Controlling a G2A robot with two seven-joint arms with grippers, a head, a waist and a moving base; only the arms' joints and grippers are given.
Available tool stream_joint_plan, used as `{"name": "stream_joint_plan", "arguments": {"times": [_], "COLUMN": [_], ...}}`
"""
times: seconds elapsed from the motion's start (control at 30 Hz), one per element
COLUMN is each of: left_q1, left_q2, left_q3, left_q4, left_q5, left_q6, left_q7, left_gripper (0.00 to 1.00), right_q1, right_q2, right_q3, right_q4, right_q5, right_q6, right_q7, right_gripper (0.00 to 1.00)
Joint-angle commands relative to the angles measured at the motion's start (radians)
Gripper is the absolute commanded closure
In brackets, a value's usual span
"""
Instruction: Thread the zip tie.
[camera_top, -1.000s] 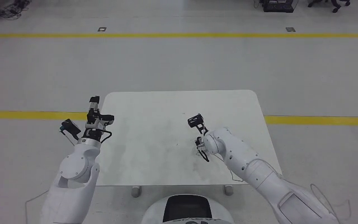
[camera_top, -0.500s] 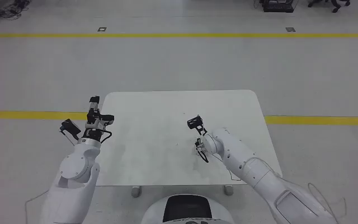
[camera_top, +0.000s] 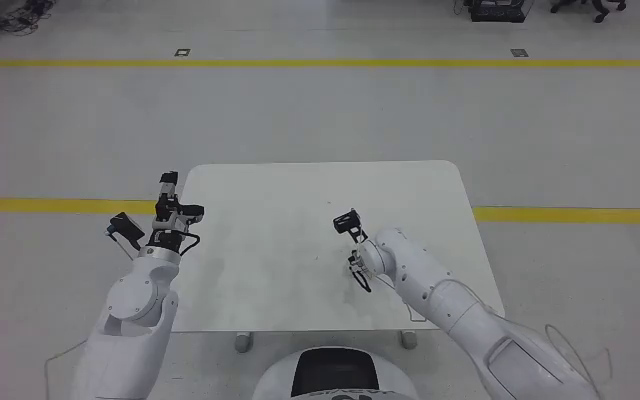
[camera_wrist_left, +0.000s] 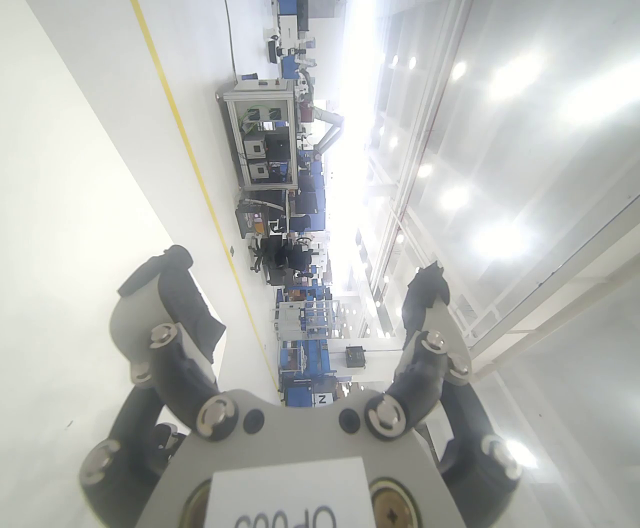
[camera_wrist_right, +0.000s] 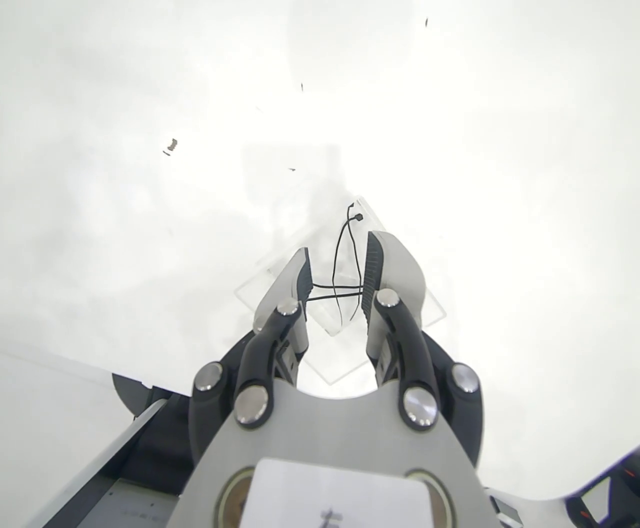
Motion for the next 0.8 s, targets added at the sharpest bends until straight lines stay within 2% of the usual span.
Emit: {"name": "stream_joint_plan", "arguments": {"times": [0.0, 0.77], "left_q1": [0.0, 0.0], "left_q2": [0.0, 0.0], "left_q3": [0.0, 0.0], "left_q4": [0.0, 0.0], "left_q5": [0.0, 0.0], "left_q6": [0.0, 0.0], "left_q7": [0.0, 0.0], "left_gripper": [0.0, 0.0], "right_q1": [0.002, 0.025], "right_q2": [-0.003, -0.043], "right_q3": [-0.002, -0.012], "right_q4": [0.007, 0.096], "right_q5": [0.0, 0.007], "right_q6": [-0.002, -0.015], "right_q7": [0.005, 0.032], "right_gripper": [0.78, 0.9]}}
